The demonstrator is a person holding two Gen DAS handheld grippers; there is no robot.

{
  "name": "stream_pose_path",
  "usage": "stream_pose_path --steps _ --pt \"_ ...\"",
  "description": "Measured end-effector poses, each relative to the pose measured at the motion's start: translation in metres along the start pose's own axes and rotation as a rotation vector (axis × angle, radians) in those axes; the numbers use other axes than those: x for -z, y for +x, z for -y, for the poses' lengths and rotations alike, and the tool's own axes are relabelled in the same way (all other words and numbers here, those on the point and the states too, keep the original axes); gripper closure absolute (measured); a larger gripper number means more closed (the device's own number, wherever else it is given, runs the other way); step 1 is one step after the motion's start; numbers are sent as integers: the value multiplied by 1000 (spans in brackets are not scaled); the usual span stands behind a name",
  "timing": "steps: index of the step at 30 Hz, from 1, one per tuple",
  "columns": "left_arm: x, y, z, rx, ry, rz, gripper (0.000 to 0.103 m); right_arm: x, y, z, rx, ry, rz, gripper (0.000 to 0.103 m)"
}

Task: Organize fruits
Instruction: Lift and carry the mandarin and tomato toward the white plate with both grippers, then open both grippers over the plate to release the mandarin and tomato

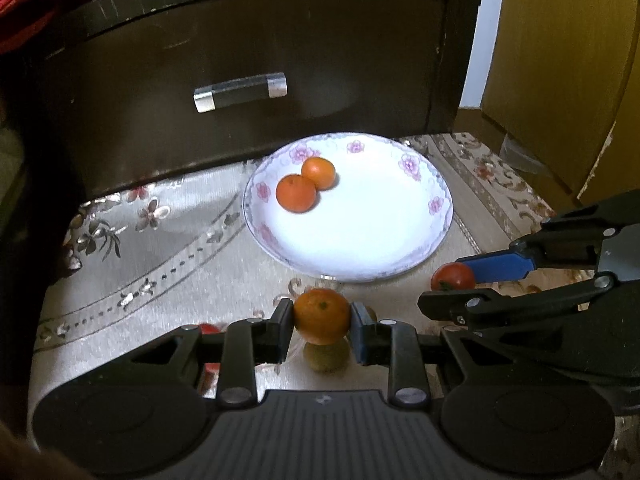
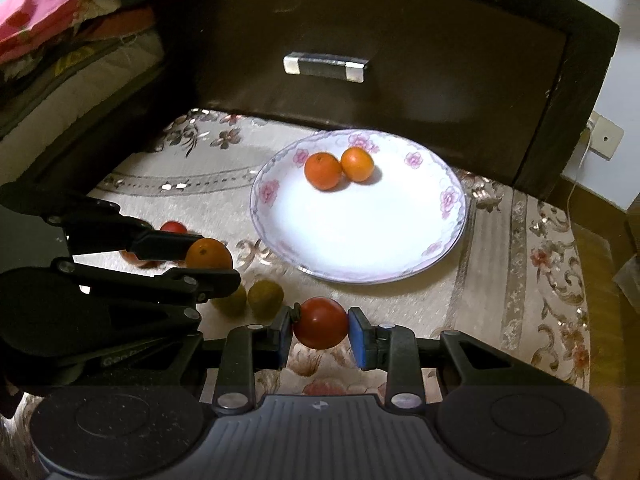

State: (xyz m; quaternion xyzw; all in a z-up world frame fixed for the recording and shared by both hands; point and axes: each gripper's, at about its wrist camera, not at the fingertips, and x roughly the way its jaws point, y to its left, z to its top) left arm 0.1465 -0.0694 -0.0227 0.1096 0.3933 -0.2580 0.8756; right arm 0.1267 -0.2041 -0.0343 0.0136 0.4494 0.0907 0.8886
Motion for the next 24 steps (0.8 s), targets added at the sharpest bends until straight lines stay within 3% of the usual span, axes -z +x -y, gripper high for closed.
stream_pose_path --steps 24 --pt "-34 39 -17 -2 -110 15 69 -32 25 20 75 -3 101 76"
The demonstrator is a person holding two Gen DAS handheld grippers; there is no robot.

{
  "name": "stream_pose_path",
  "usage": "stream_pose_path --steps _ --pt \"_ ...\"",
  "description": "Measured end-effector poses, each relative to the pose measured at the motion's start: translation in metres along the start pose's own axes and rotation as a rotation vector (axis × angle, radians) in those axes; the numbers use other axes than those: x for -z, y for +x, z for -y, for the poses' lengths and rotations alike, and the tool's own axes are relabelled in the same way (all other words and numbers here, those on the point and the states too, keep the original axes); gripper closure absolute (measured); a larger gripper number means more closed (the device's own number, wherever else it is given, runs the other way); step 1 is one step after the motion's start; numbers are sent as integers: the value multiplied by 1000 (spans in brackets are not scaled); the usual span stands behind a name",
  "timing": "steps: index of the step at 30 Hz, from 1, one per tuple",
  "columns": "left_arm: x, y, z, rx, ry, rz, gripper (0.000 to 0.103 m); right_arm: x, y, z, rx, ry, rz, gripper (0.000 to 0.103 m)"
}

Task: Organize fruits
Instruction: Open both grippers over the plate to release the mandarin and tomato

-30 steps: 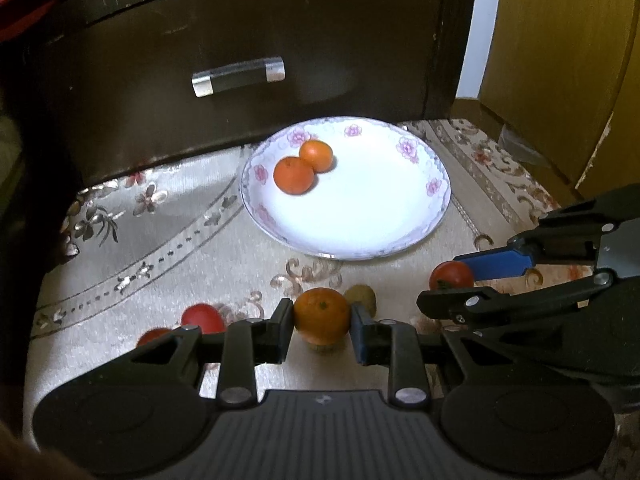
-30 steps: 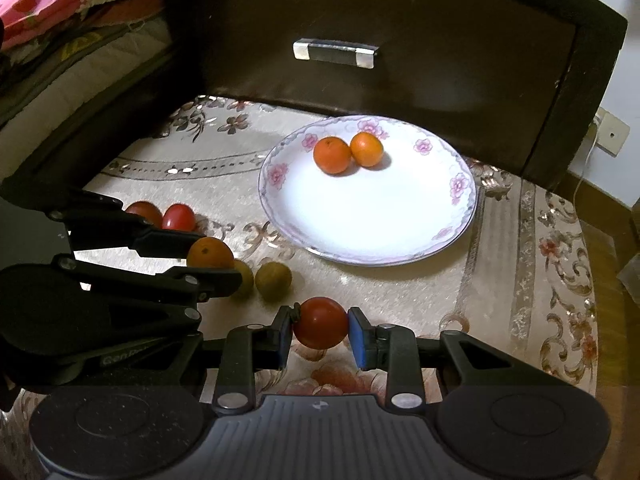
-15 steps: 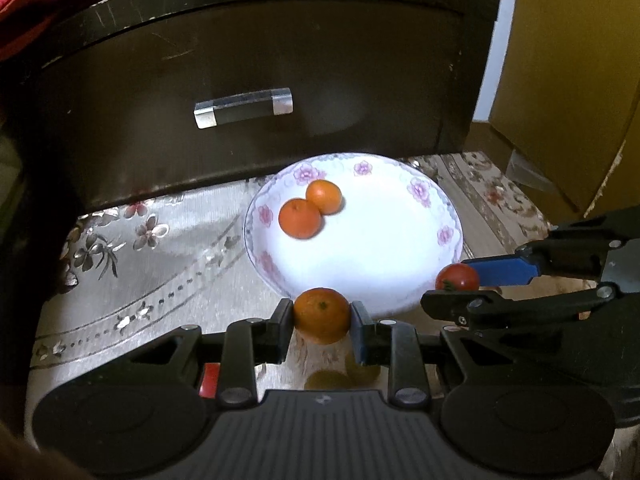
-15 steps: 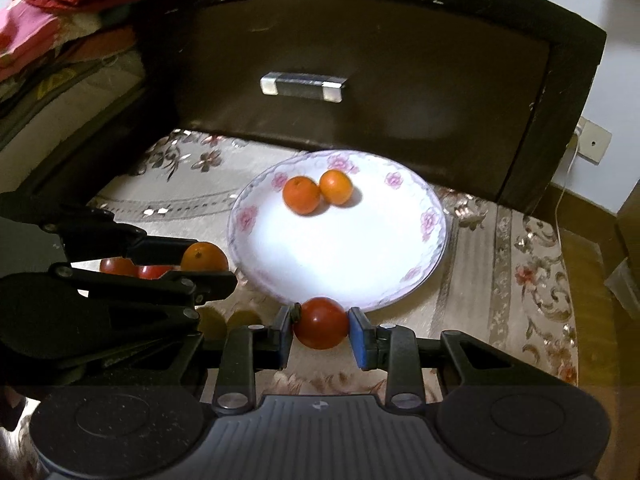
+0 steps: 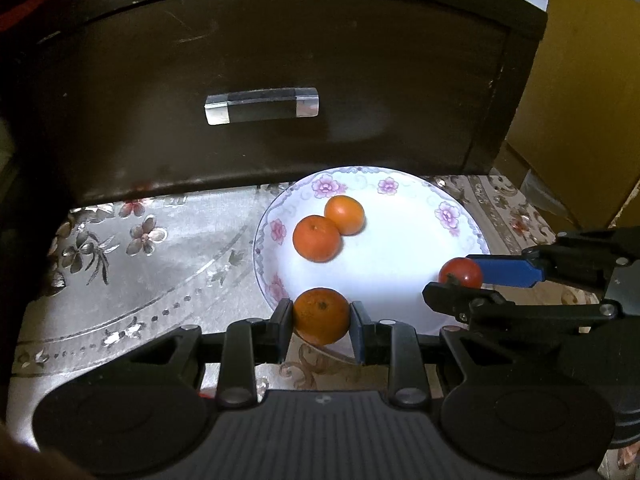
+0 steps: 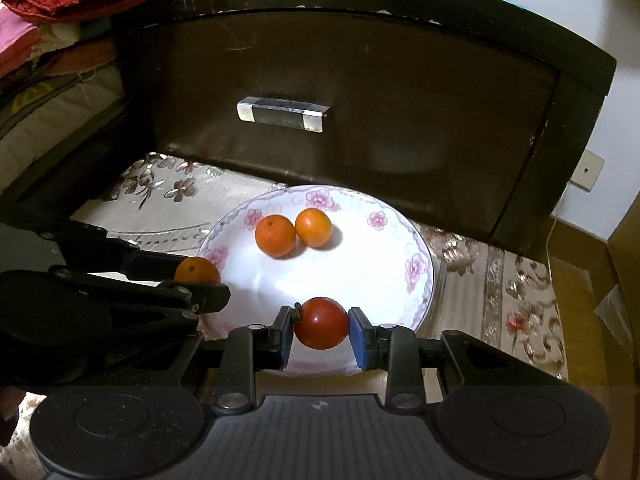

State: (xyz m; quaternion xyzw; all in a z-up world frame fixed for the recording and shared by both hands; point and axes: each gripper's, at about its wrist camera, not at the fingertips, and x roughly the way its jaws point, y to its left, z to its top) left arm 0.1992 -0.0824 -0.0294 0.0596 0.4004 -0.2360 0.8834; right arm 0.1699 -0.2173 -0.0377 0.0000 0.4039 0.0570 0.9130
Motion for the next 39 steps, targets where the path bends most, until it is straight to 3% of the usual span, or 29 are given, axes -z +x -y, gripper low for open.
stream_pose_path --steps 27,39 --pt "-5 11 1 -14 -8 -3 67 -2 19 14 4 16 -1 70" --pt "-7 5 -2 -13 -24 12 61 -4 18 20 26 42 10 58"
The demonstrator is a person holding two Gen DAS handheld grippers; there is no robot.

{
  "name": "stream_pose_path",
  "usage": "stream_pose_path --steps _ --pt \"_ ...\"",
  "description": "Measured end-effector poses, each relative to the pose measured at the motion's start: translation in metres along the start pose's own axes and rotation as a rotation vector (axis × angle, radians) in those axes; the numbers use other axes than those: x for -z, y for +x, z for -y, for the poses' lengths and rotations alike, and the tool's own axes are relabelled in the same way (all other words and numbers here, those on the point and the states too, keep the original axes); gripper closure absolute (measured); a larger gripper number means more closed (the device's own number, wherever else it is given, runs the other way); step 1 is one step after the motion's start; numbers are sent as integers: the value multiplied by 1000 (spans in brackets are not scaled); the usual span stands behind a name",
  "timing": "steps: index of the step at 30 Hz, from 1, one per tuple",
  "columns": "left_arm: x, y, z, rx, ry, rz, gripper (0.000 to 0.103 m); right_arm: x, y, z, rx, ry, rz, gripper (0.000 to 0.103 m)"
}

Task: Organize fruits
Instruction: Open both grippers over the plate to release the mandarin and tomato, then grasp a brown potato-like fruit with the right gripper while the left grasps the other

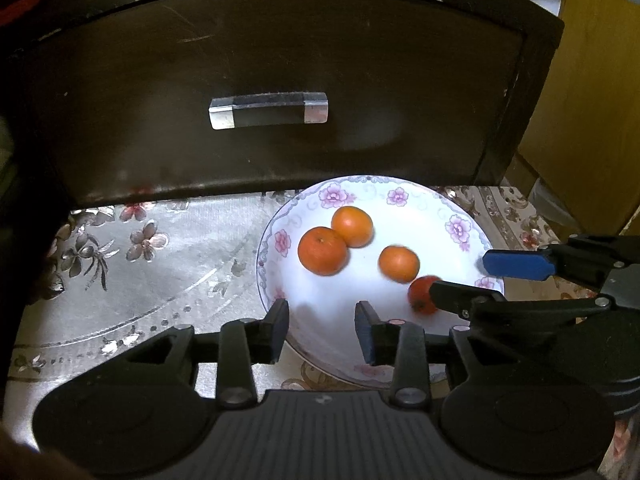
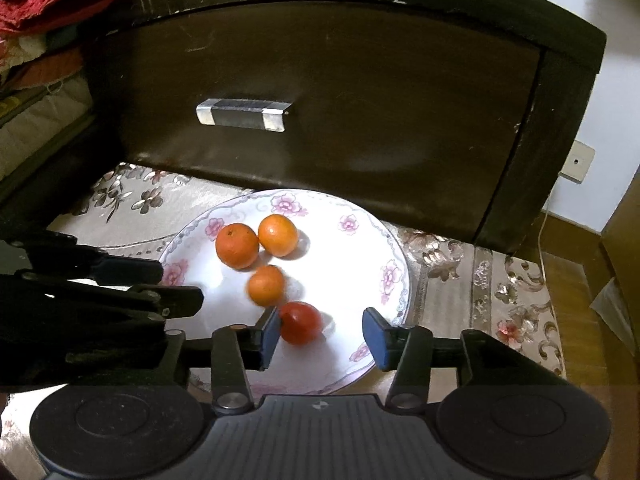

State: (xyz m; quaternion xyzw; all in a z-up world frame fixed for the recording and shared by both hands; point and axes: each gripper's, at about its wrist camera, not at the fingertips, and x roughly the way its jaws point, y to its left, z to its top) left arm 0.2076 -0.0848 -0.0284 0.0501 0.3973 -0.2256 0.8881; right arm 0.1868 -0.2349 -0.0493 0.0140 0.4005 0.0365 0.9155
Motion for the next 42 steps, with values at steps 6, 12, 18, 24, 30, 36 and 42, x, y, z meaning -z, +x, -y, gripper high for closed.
stream_pose_path --steps 6,12,18,24,30,36,42 --pt "-2 -9 0 -1 3 25 56 -1 -7 2 6 8 23 55" --pt "1 -19 1 1 16 33 52 -4 -20 5 5 37 70 54" --pt "6 -30 2 -6 42 36 52 -2 -30 2 -1 35 85 54" --pt "15 -43 -2 -25 42 30 52 6 -39 -9 -18 9 73 54" --pt "26 -60 -5 -33 42 27 51 18 -49 -16 -32 7 56 54" --pt "42 -71 -3 -34 68 -1 46 32 -56 -23 -58 -17 31 54" --pt "61 -78 -3 -35 96 -41 46 44 -55 -32 -82 -48 -6 54"
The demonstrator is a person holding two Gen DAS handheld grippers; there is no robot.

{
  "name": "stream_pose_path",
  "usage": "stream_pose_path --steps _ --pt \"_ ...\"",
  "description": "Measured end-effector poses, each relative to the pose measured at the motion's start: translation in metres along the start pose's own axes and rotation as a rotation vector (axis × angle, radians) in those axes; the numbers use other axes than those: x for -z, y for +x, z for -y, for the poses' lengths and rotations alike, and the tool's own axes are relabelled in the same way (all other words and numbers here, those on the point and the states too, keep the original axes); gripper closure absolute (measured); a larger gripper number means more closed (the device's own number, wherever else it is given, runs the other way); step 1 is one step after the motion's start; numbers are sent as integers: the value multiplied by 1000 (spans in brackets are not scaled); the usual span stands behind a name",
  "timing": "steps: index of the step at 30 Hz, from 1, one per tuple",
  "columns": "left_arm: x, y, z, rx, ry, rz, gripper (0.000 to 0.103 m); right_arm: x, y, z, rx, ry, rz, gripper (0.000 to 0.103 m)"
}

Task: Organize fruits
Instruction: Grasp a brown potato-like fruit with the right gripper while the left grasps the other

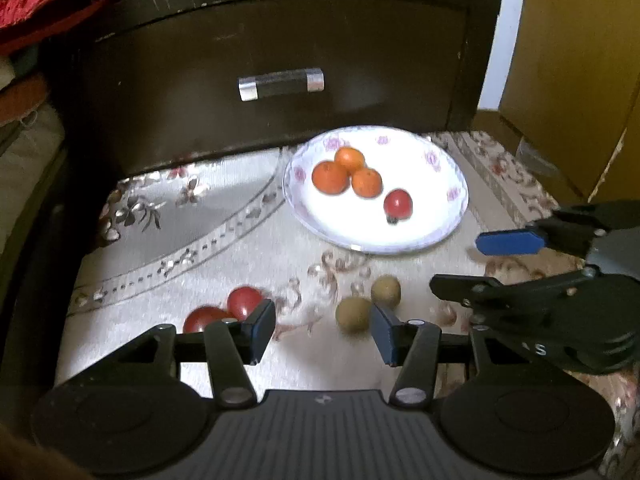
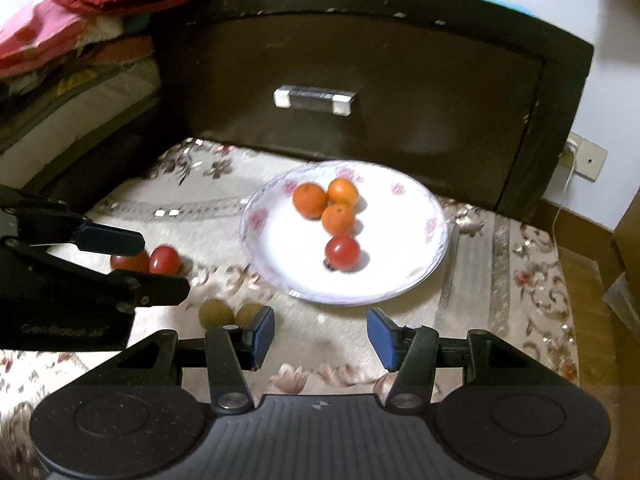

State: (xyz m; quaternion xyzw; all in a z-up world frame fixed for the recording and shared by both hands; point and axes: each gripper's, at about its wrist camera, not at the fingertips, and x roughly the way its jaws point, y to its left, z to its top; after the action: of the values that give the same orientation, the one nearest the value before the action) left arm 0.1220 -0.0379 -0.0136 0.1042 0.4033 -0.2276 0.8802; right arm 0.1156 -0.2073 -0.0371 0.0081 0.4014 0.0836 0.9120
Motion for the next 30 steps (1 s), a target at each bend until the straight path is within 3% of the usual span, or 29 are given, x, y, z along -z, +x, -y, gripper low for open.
stream_pose_path --steps 18,25,30 --pt "20 14 -9 38 12 -70 46 -6 40 -23 -119 -109 -70 56" --pt "22 21 -12 41 7 -83 46 -10 49 -21 -137 -104 -95 82" --pt "16 28 -7 58 15 -65 46 -8 48 -19 -144 -96 -125 83"
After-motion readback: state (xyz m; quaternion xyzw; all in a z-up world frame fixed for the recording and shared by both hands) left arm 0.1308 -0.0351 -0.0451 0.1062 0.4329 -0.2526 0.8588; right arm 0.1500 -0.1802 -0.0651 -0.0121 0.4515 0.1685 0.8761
